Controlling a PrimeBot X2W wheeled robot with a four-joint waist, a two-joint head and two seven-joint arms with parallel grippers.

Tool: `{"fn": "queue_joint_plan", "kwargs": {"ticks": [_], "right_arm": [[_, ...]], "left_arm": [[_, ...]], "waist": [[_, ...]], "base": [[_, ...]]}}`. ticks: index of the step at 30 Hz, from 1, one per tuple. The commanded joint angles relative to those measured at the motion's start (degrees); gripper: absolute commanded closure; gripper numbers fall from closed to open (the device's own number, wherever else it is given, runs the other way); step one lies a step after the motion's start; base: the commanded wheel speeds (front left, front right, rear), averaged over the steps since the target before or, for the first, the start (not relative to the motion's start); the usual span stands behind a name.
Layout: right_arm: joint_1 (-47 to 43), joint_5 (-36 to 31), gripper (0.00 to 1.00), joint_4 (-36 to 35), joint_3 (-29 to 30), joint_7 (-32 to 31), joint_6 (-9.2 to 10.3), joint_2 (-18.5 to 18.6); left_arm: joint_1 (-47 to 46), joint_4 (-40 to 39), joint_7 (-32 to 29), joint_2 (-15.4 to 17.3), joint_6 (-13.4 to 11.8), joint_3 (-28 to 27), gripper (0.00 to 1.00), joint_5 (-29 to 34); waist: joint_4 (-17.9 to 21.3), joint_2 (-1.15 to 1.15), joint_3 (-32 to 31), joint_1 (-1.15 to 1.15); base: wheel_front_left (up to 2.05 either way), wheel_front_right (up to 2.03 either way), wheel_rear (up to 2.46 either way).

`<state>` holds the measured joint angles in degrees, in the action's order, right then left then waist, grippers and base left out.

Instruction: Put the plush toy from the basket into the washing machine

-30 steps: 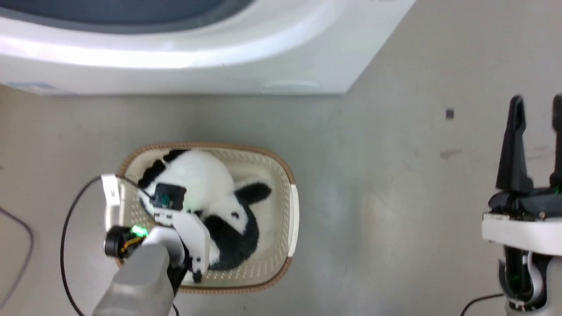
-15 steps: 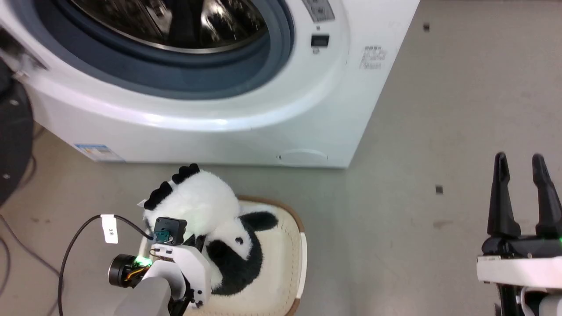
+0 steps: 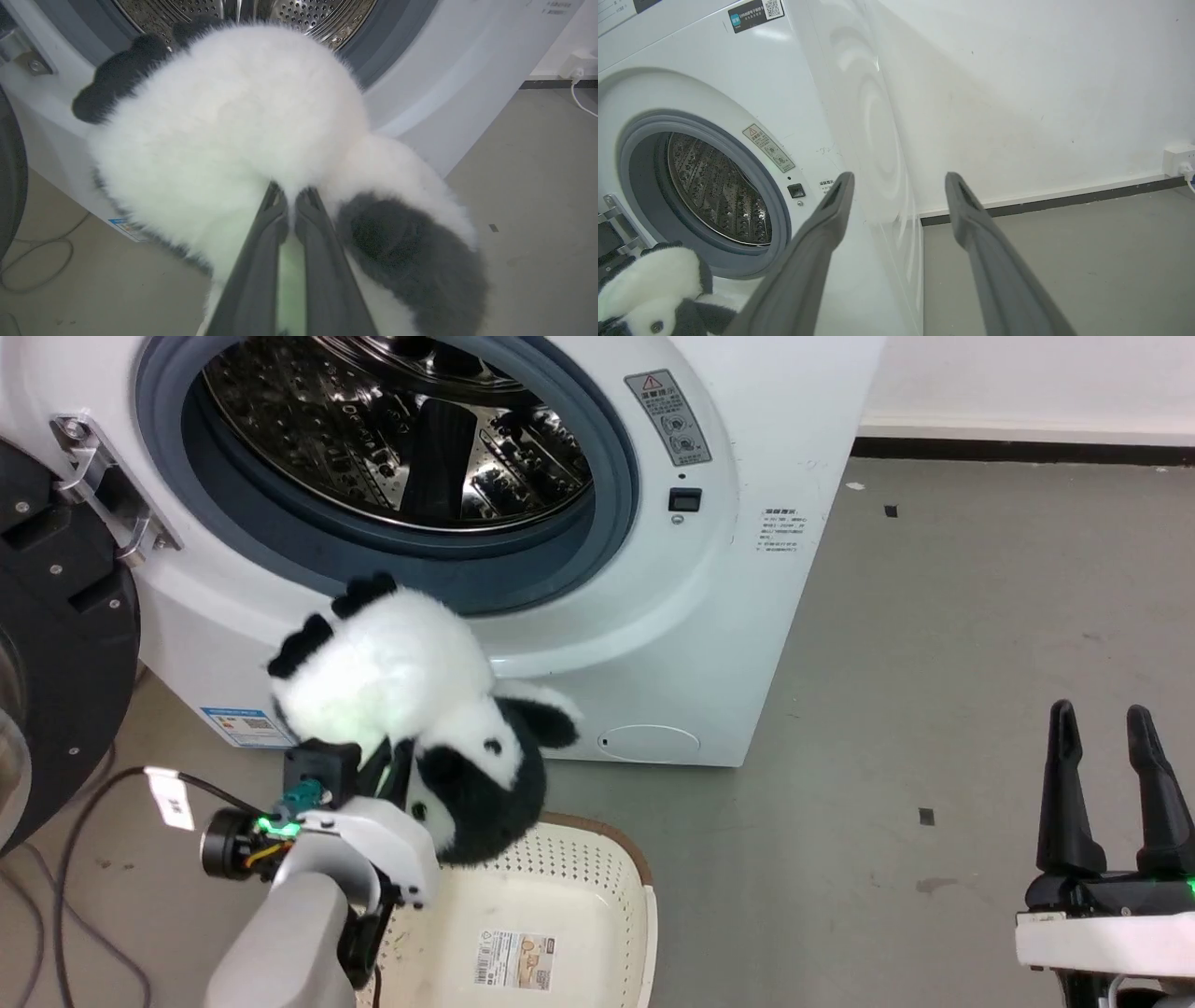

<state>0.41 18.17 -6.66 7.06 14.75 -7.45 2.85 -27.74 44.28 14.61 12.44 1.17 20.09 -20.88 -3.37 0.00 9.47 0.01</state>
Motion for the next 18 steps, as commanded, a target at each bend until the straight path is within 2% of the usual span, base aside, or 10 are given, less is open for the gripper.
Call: {"fn": "queue_joint_plan", "kwargs": {"ticks": [1,8,18], "right_arm": [[-0.9,0.2,0.00,-0.3,0.0,0.2,-0.03,0.0],[1.4,-0.2,0.00,-1.5,-0.2,0.2,-0.03,0.0],[6.1,-0.4,0.00,-3.2,0.1,0.2,-0.03,0.0]], "left_arm": [[0.4,-1.9,0.4,0.3,-0.5,-0.9,1.00,0.2],[-3.7,-6.1,0.4,0.6,-1.3,-4.1,1.00,0.7],[-15.8,-6.7,0.4,2.8,-1.8,-8.1,1.00,2.3]], "waist": [[0.1,0.00,0.2,-0.01],[1.5,0.00,4.1,-0.01],[5.1,0.00,14.0,-0.01]], "base": [[0.00,0.00,0.00],[0.00,0.00,0.00],[0.00,0.00,0.00]]}}
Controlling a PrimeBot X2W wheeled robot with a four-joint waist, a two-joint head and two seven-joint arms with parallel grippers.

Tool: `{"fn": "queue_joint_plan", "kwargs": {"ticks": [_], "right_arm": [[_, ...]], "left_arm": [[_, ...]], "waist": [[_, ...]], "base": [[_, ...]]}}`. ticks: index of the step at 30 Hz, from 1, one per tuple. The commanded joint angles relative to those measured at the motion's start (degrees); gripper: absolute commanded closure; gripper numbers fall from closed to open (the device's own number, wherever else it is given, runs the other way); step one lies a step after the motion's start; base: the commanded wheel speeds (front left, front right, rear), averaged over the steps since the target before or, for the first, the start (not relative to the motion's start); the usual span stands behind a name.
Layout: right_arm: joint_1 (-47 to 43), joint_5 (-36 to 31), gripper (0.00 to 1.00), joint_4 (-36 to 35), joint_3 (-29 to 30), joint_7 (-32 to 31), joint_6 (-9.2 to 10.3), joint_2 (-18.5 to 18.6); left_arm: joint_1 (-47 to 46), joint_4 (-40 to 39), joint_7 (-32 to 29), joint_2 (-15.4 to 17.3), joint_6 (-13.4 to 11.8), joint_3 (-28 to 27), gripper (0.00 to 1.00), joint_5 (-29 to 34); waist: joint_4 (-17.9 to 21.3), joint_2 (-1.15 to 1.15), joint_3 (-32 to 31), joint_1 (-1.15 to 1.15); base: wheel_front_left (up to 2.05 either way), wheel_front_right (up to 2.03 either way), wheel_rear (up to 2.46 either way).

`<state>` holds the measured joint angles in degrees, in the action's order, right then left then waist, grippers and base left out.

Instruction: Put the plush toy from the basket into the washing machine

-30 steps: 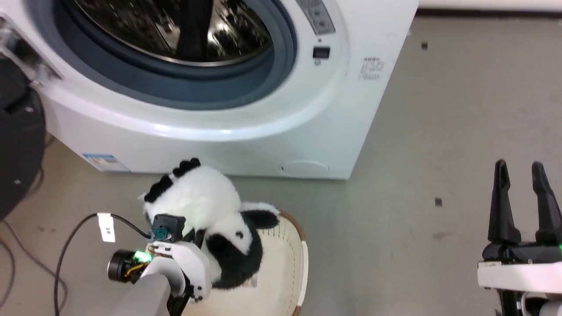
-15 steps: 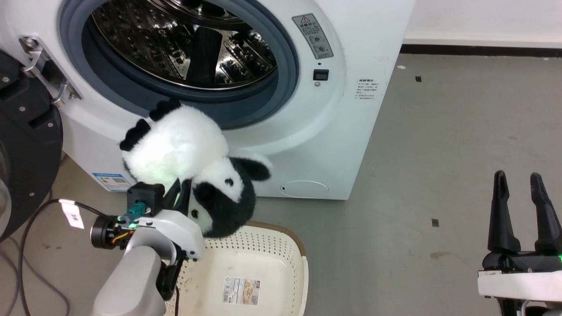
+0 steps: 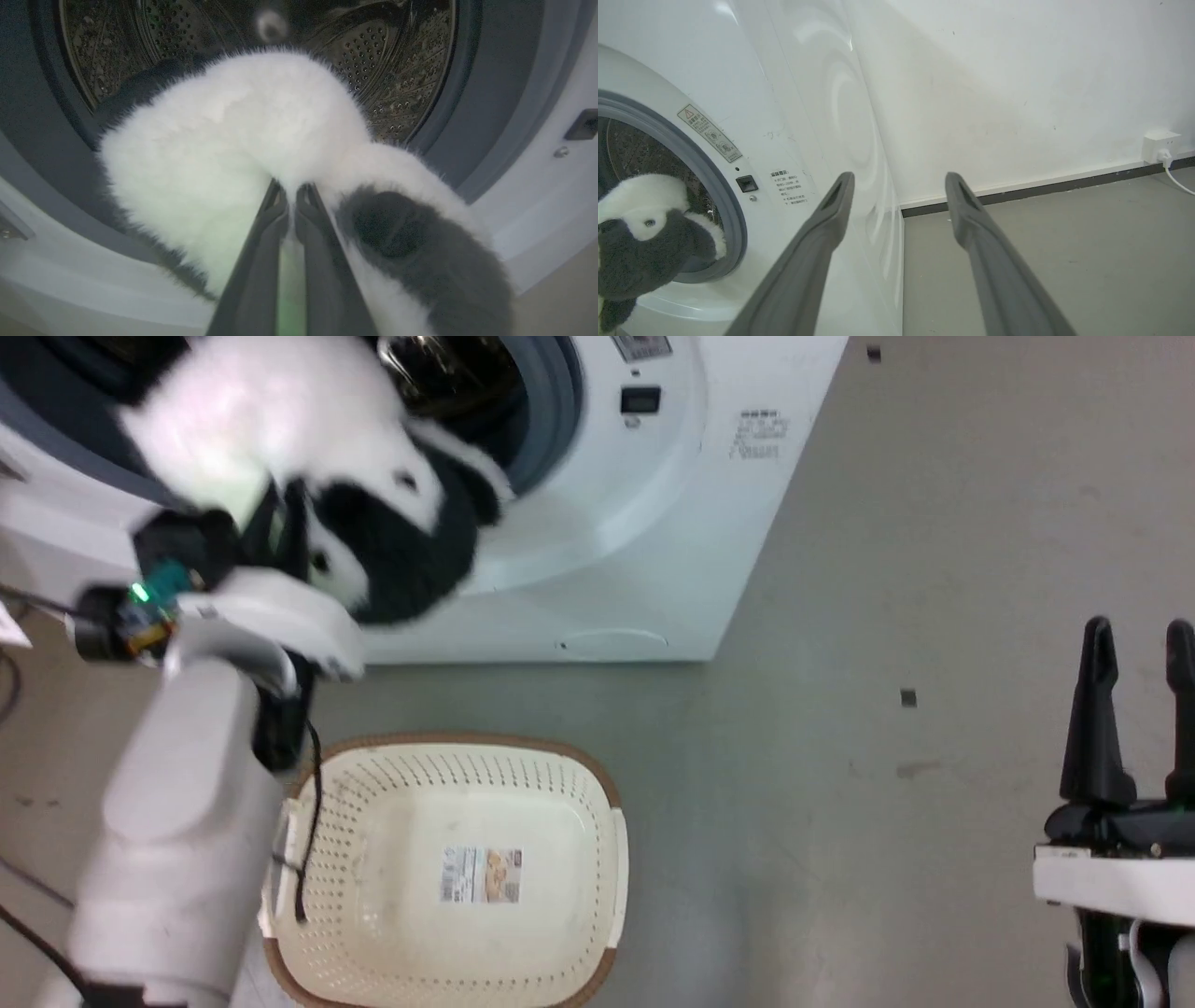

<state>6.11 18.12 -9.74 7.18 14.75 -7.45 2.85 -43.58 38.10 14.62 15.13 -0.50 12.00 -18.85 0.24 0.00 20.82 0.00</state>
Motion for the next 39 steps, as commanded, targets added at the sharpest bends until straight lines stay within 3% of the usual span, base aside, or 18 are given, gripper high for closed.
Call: {"fn": "queue_joint_plan", "kwargs": {"ticks": [1,17,21,26,27,28,35,39], "right_arm": [[1.0,-0.3,0.00,-0.3,0.1,0.2,-0.03,0.0],[9.0,2.5,0.00,-2.4,0.1,0.2,-0.03,0.0],[10.4,2.9,0.00,-2.8,0.2,0.2,-0.03,0.0],[11.2,2.2,0.00,-3.3,0.1,0.2,-0.03,0.0],[11.3,2.1,0.00,-3.3,0.0,0.2,-0.03,0.0],[11.3,2.0,0.00,-3.3,-0.1,0.2,-0.03,0.0],[11.4,1.2,0.00,-3.0,-0.9,0.2,-0.03,0.0],[10.1,0.6,0.00,-2.3,-1.6,0.2,-0.03,0.0]], "left_arm": [[-1.6,-0.3,0.4,0.4,-0.2,-0.4,1.00,0.3],[-29.9,10.0,0.4,6.7,-0.5,-6.0,1.00,0.9],[-38.3,15.3,0.4,8.3,-1.9,-6.9,1.00,1.6],[-41.2,16.9,0.4,8.6,-2.4,-7.2,1.00,2.5],[-41.1,17.2,0.4,8.5,-2.5,-7.2,0.84,2.7],[-41.1,16.8,0.4,8.5,-3.1,-7.3,0.00,3.1],[-36.5,16.1,0.4,7.1,-3.0,-7.6,0.00,4.6],[-27.9,12.6,0.4,5.9,-3.2,-7.8,0.00,6.8]], "waist": [[1.9,0.00,3.9,0.00],[8.1,0.00,20.7,0.00],[9.2,0.00,24.1,0.00],[9.1,0.00,25.5,0.00],[8.9,0.00,25.5,0.00],[8.8,0.00,25.6,0.00],[7.7,0.00,23.3,0.00],[6.8,0.00,17.7,0.00]], "base": [[0.00,0.00,0.00],[0.00,0.00,0.00],[0.00,0.00,0.00],[0.00,0.00,0.00],[0.00,0.00,0.00],[0.00,0.00,0.00],[0.00,0.00,0.00],[0.00,0.00,0.00]]}}
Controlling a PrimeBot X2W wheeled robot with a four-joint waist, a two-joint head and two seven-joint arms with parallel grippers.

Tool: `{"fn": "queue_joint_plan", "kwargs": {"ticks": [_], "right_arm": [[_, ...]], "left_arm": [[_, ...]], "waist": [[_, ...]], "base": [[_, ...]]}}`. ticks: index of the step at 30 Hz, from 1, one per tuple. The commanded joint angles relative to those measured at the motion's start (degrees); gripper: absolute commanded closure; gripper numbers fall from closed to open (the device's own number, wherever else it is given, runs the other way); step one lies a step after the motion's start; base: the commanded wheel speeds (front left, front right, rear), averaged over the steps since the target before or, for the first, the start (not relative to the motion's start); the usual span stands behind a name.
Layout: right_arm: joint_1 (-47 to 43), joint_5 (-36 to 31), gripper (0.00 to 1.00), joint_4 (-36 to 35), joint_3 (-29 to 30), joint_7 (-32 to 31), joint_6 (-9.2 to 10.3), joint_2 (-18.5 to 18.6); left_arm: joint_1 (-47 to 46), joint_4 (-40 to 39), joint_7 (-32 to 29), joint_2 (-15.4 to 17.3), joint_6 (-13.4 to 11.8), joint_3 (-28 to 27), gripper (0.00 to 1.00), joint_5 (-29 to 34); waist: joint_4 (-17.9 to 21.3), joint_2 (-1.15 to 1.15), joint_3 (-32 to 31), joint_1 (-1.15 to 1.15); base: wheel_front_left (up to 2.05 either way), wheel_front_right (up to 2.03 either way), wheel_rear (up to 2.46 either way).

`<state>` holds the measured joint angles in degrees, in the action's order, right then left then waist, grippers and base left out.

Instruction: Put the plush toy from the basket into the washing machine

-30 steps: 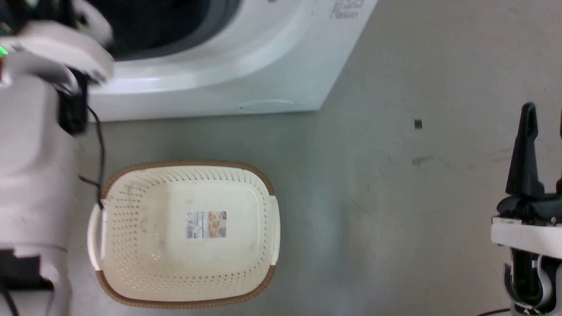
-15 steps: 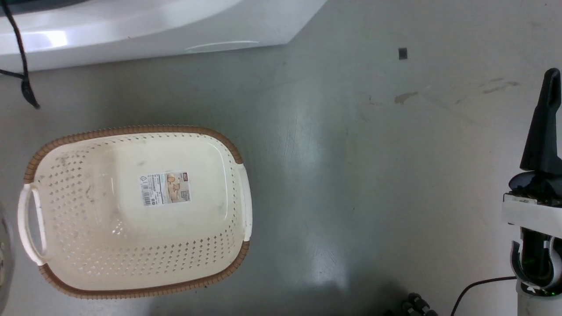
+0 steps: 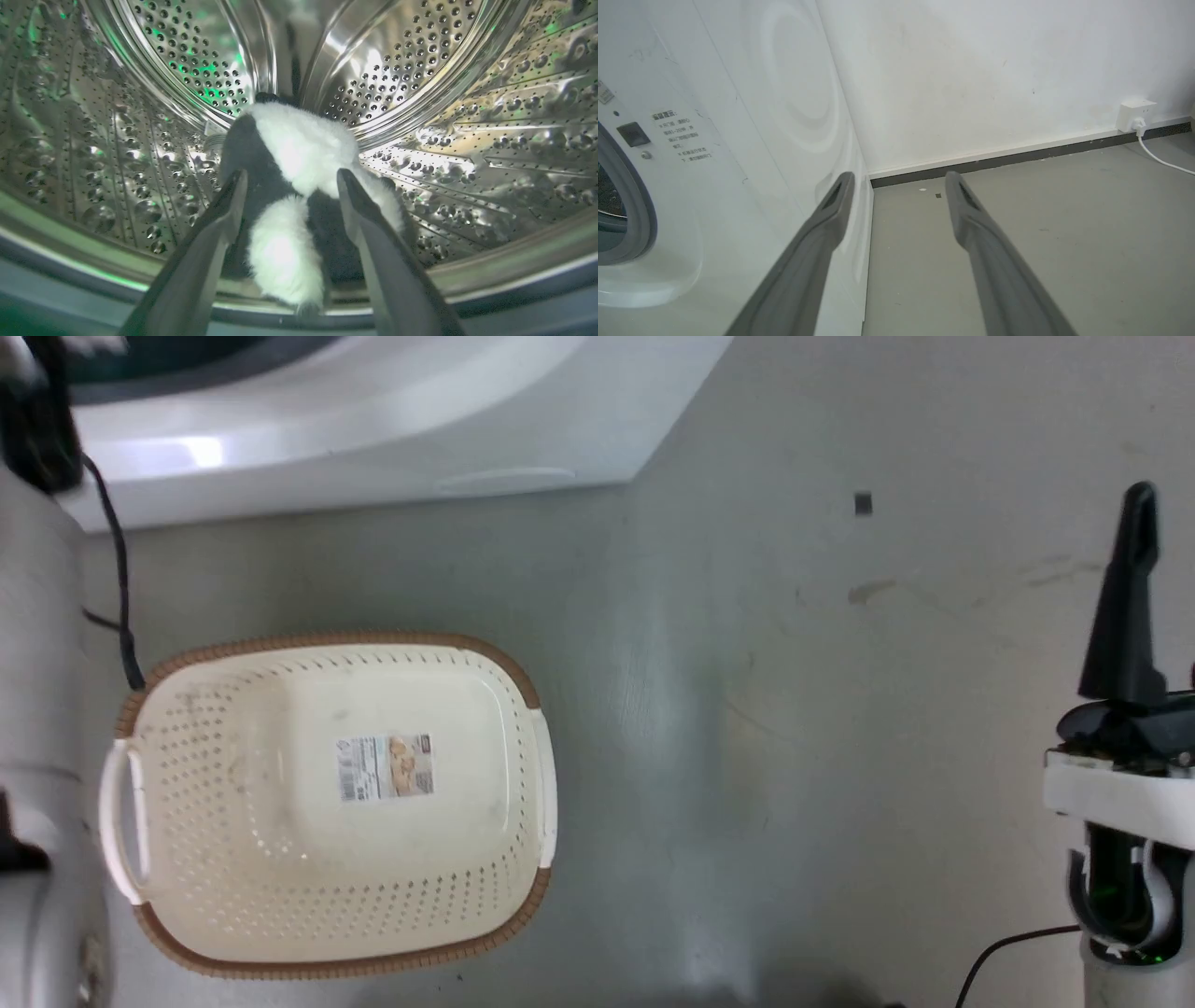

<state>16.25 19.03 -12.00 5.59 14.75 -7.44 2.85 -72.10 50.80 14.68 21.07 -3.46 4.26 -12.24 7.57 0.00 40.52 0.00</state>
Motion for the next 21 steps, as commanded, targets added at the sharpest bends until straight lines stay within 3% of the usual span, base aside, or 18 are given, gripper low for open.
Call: {"fn": "queue_joint_plan", "kwargs": {"ticks": [1,11,21], "right_arm": [[-0.4,-0.5,0.00,0.2,-0.3,0.2,-0.05,0.0],[-5.3,-2.0,0.00,2.4,-1.1,0.3,-0.05,0.0],[-11.4,-4.4,0.00,4.4,-2.6,0.3,-0.05,0.0]], "left_arm": [[2.5,-0.8,0.3,-0.3,-0.3,-0.4,0.00,0.3],[22.3,-11.3,0.3,-4.5,-0.5,-1.3,0.00,3.6],[43.1,-26.6,0.3,-9.5,0.6,-1.2,0.00,6.6]], "waist": [[-0.7,0.00,-3.1,0.00],[-3.7,0.00,-14.8,0.00],[-5.4,0.00,-26.4,0.00]], "base": [[0.00,0.00,0.00],[0.00,0.00,0.00],[0.00,0.00,0.00]]}}
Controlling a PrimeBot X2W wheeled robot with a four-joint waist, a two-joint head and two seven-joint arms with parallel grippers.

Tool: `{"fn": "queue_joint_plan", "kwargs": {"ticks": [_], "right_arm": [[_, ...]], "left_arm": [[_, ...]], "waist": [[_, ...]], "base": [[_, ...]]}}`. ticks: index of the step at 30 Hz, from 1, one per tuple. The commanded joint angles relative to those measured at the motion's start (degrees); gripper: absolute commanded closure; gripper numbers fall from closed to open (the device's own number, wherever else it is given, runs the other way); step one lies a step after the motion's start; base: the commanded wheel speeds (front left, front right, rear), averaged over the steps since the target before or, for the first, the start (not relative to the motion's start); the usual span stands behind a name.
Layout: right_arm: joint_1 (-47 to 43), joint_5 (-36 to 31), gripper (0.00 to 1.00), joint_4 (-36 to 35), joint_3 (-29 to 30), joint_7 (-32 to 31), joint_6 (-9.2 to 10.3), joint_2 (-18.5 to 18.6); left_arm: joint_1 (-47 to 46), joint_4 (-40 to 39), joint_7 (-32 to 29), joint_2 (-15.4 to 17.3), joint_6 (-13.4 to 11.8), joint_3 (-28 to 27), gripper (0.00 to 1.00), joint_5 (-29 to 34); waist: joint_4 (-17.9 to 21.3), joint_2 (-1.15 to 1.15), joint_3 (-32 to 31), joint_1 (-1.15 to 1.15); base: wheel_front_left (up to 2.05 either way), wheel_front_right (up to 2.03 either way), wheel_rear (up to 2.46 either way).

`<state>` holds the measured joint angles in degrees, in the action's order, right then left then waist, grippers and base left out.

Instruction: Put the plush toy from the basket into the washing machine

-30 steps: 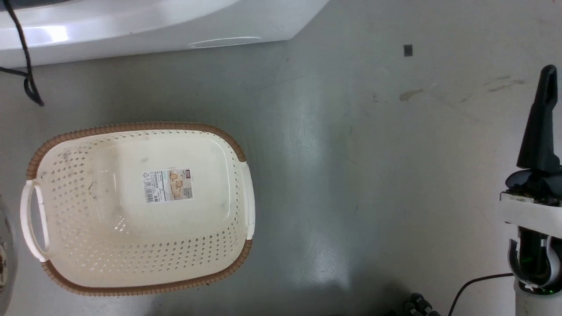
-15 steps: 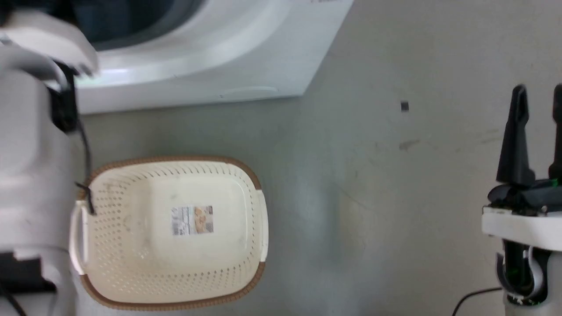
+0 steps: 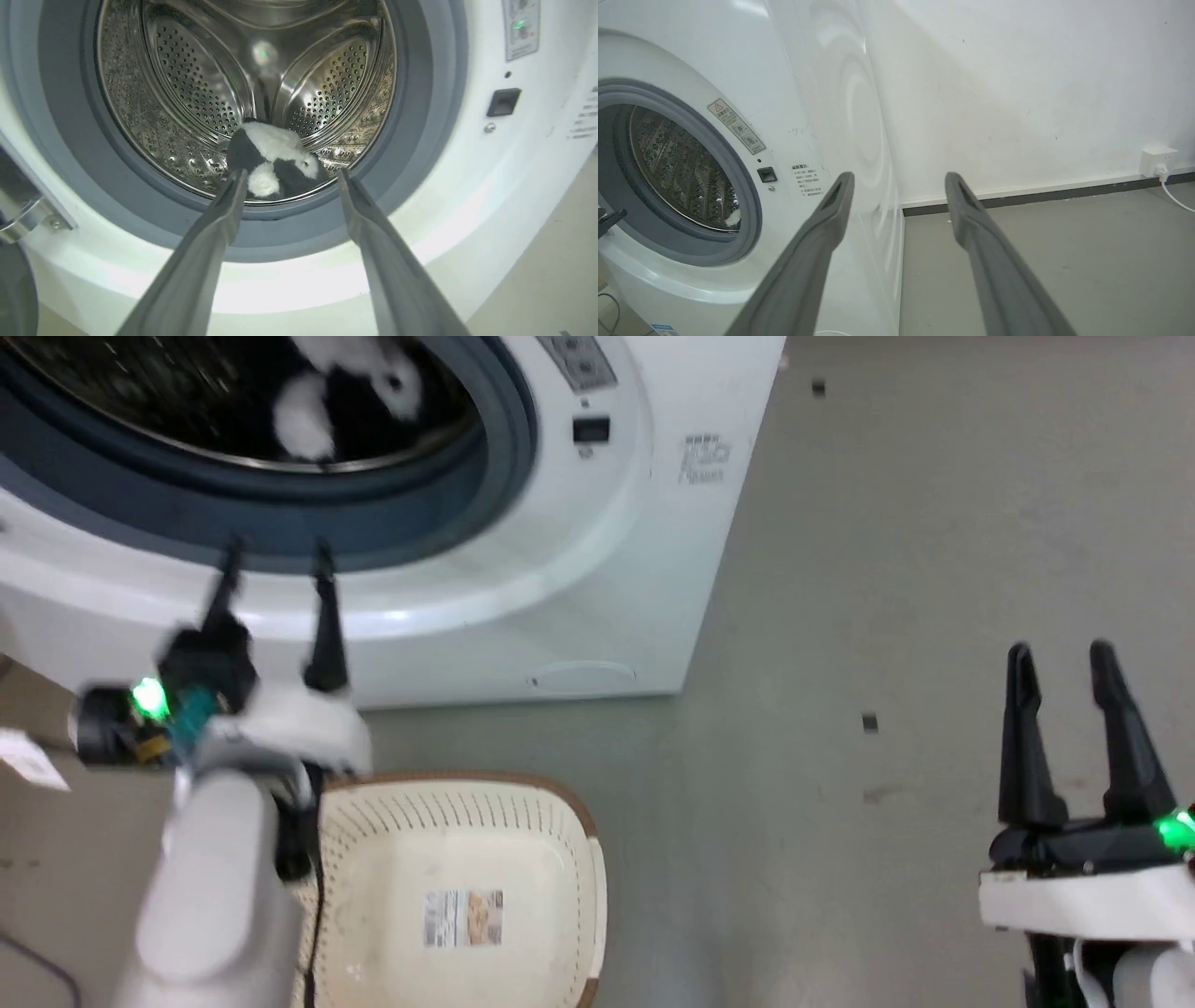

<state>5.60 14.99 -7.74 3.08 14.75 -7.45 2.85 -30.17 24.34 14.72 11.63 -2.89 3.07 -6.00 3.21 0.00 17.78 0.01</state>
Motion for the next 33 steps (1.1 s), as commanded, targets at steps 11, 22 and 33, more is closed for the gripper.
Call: {"fn": "queue_joint_plan", "kwargs": {"ticks": [11,22,33], "right_arm": [[-8.2,-0.7,0.00,2.4,-0.1,0.3,-0.03,0.0],[-13.0,-0.9,0.00,3.1,1.1,0.3,-0.03,0.0],[-12.0,-1.2,1.00,3.3,0.6,-0.8,0.01,0.0]], "left_arm": [[19.2,-8.1,0.3,-3.3,1.1,0.4,0.00,2.4],[27.1,-11.3,0.3,-4.7,2.1,0.4,0.00,3.2],[26.9,-11.7,-0.8,-4.9,2.1,0.1,1.00,3.1]], "waist": [[-3.5,0.00,-14.7,-0.01],[-5.0,0.00,-18.0,-0.01],[-4.8,0.00,-18.0,-0.01]], "base": [[0.00,0.00,0.00],[0.00,0.00,0.00],[0.00,0.00,0.00]]}}
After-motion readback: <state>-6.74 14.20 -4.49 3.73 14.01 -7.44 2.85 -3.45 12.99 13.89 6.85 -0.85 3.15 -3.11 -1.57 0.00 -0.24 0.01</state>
